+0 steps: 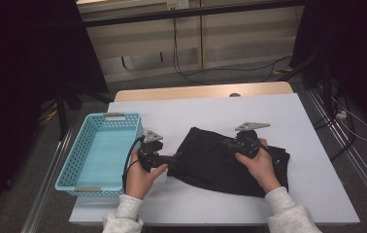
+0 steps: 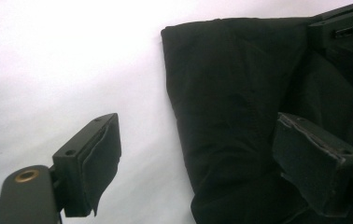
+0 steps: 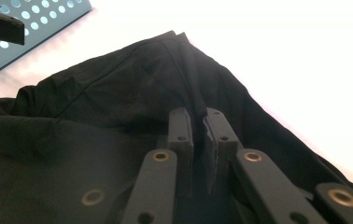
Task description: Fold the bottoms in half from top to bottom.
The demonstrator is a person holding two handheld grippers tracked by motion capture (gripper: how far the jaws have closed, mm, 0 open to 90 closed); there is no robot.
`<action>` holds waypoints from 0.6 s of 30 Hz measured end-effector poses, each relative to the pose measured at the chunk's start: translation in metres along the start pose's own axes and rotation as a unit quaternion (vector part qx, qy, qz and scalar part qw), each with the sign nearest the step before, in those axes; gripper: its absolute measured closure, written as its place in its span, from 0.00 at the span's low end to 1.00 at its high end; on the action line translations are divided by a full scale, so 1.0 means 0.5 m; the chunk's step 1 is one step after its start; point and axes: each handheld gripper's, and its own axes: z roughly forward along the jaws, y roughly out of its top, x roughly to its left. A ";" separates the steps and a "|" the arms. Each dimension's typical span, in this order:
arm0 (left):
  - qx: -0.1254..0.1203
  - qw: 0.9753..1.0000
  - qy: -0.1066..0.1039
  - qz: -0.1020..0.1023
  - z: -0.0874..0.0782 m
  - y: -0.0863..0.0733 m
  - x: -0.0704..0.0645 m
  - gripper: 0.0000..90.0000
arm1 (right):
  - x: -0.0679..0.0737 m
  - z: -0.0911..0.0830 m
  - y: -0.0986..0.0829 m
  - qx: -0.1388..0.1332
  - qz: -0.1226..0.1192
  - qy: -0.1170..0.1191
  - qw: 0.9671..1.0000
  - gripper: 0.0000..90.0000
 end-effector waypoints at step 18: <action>0.022 1.000 -0.005 0.016 0.023 -0.017 -0.010 0.17 | -0.004 -0.021 -0.003 -0.006 0.005 -0.002 1.000 0.91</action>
